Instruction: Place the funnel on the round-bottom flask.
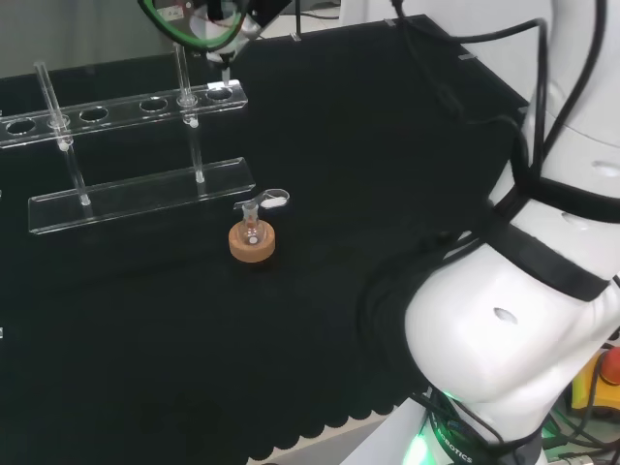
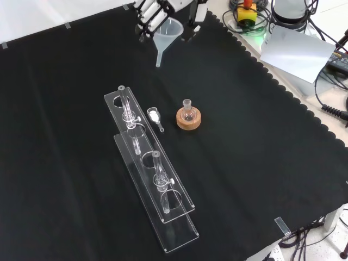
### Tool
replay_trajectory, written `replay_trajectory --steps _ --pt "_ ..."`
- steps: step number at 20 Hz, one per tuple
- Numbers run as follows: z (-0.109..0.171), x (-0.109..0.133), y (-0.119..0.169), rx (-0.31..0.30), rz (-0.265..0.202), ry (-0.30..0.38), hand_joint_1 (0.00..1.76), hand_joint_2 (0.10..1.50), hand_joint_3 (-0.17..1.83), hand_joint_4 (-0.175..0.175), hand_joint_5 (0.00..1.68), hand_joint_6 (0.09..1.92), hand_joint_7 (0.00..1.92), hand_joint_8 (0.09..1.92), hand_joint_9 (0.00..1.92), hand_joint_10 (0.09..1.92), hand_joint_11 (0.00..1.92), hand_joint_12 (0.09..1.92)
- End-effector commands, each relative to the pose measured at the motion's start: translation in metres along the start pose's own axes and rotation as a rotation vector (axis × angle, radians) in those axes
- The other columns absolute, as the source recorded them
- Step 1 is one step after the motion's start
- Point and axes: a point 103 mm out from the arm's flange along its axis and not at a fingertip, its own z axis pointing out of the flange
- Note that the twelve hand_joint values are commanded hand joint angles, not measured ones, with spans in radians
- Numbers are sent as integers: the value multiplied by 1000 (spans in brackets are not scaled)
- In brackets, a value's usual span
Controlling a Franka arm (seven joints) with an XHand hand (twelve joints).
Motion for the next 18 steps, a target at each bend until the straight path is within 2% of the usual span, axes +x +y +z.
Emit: replay_trajectory --steps 1,8,18 --pt "69 32 -12 126 36 -84 970 701 700 20 608 469 484 636 893 452 533 1352" --pt "87 35 -12 158 25 -103 969 702 702 20 604 484 485 638 893 453 532 1351" --pt "90 34 -12 165 17 -115 969 702 706 20 598 503 485 641 891 455 527 1350"
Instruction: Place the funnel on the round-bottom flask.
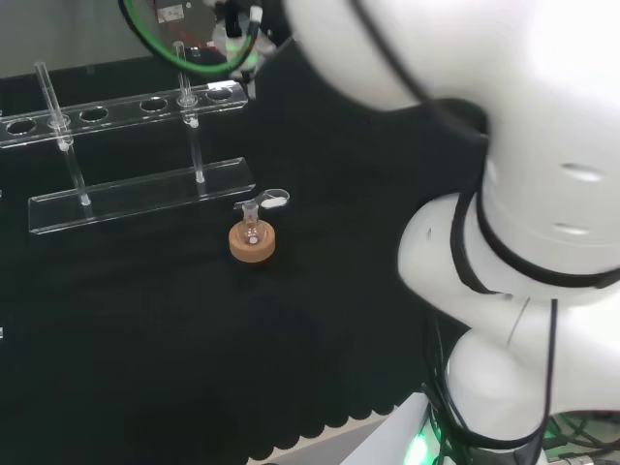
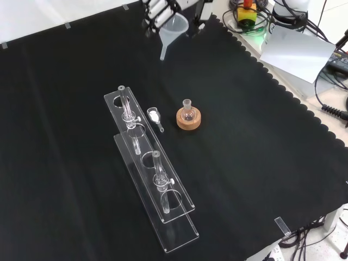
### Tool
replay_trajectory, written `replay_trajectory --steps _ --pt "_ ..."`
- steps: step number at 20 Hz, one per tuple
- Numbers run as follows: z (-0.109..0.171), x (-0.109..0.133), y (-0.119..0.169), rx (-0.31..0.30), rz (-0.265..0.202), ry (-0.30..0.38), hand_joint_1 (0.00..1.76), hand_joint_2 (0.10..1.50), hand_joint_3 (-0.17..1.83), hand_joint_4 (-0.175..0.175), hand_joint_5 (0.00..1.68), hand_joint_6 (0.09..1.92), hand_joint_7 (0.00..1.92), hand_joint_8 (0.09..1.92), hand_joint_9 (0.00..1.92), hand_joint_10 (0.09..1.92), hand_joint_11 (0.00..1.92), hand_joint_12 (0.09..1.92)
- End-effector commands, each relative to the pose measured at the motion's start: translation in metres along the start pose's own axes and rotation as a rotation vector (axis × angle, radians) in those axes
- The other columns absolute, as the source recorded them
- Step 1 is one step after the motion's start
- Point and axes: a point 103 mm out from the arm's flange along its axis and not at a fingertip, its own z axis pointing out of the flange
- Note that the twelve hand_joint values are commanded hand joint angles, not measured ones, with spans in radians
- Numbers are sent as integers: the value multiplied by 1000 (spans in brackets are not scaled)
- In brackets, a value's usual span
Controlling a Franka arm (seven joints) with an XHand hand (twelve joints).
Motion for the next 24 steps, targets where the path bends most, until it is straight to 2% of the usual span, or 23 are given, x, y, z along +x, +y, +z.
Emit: replay_trajectory --steps 1,11,24 --pt "51 39 6 95 -58 -51 969 702 706 20 598 505 485 641 891 455 527 1350" --pt "57 40 5 105 -69 -43 967 702 709 21 594 521 485 644 889 458 527 1351" --pt "70 73 6 118 -124 -27 966 703 712 20 591 537 490 649 889 463 524 1351"
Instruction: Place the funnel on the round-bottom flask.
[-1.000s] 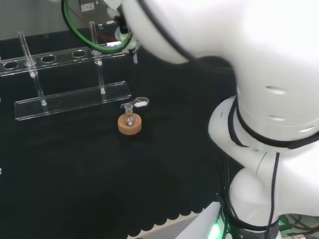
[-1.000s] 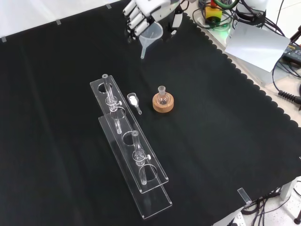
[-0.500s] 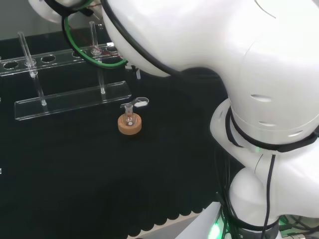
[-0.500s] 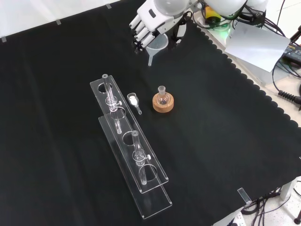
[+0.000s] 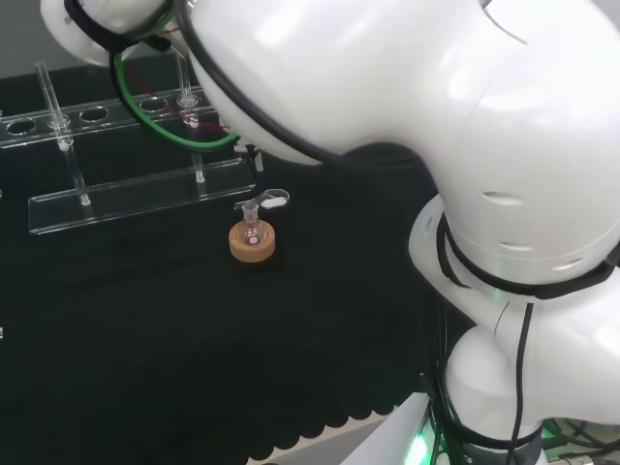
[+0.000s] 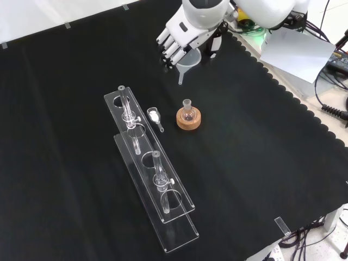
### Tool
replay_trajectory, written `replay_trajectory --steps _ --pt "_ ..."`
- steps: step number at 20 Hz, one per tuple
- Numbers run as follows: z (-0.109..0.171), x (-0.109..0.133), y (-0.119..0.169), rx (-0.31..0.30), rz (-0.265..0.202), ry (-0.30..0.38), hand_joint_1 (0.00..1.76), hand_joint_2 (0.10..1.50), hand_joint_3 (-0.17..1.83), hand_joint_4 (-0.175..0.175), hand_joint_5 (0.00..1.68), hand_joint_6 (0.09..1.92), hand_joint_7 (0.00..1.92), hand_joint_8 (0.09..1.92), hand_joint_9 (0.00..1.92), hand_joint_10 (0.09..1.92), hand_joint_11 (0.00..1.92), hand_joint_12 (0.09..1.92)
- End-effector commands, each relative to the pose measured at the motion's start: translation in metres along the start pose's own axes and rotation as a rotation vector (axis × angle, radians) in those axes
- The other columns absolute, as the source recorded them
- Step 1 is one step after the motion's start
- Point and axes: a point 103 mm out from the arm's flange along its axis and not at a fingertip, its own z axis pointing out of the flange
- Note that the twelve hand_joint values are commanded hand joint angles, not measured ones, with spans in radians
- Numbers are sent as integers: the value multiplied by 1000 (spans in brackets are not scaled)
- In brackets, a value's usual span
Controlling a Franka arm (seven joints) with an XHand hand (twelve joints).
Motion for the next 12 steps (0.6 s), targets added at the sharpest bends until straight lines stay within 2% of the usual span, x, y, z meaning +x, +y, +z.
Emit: replay_trajectory --steps 1,12 --pt "8 11 6 8 -26 13 966 703 713 20 591 538 490 649 889 463 523 1351" --pt "20 22 12 30 -52 28 964 703 715 20 588 549 493 651 889 466 522 1351"
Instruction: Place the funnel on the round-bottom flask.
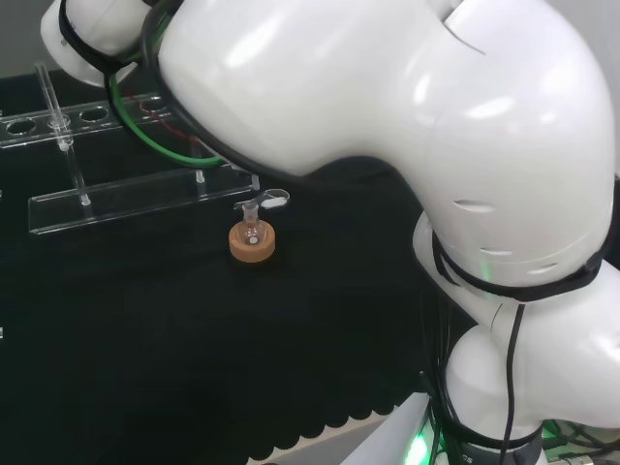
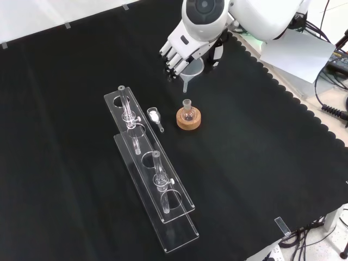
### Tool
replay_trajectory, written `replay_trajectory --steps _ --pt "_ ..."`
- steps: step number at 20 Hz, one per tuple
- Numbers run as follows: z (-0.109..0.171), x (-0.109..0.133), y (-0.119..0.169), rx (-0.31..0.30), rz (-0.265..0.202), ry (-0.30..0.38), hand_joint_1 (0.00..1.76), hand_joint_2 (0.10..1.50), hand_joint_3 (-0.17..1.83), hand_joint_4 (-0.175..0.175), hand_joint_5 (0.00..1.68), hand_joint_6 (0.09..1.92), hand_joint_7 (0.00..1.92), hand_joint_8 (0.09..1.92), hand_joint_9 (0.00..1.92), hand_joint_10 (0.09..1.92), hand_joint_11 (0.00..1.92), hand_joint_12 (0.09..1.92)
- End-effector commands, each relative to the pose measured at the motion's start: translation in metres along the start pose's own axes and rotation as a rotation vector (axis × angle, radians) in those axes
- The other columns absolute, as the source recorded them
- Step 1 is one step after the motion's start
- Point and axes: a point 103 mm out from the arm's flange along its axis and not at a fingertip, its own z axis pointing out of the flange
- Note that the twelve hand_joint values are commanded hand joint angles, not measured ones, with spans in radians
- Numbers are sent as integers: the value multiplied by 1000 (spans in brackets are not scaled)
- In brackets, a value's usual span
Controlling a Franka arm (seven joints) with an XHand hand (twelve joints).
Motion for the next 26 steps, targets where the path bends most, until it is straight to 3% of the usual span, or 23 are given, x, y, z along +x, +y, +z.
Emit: replay_trajectory --steps 1,26 --pt "4 4 4 3 -18 14 964 703 715 20 588 550 493 652 889 467 522 1351" --pt "11 19 16 14 -52 24 961 707 718 20 586 566 493 655 888 472 526 1348"
